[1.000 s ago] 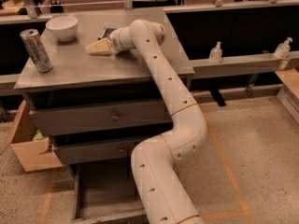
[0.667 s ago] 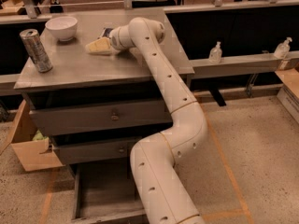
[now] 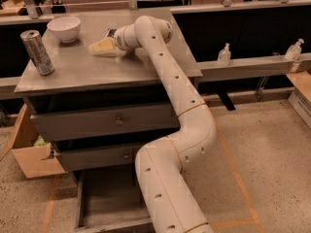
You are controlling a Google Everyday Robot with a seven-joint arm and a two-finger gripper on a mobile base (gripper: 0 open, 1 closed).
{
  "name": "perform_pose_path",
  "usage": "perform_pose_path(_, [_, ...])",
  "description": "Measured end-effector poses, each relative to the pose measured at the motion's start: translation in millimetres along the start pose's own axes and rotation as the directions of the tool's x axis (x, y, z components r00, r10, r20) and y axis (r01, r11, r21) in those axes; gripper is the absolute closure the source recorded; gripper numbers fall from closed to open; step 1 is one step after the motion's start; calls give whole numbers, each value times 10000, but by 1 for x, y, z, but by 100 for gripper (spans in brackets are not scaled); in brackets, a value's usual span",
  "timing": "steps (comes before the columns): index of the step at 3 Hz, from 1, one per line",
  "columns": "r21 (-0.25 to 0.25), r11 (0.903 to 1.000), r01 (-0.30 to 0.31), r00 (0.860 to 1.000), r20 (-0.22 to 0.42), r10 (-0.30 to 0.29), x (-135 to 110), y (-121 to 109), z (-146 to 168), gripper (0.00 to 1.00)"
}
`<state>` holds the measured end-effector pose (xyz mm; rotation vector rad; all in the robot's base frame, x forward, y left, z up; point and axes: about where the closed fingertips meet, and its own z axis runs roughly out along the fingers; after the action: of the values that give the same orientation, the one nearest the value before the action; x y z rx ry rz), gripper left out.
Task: Place rxbar blueberry into bottom drawer
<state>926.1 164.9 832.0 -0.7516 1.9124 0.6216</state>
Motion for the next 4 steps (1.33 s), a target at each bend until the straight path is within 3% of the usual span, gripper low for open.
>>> perform_pose_path(1, [0,10000,1,10000,1,-1,0,0,0,0])
perform_pose_path(2, [209,9968,768,9956,524,-778,-26,3,-29,0])
perform_pose_path(3, [326,9893,1419,9811,1284,-1449,-60,21,-58,0])
perform_pose_path(4, [399,9864,1594,9828,879,-1624,-62,16,-58,0])
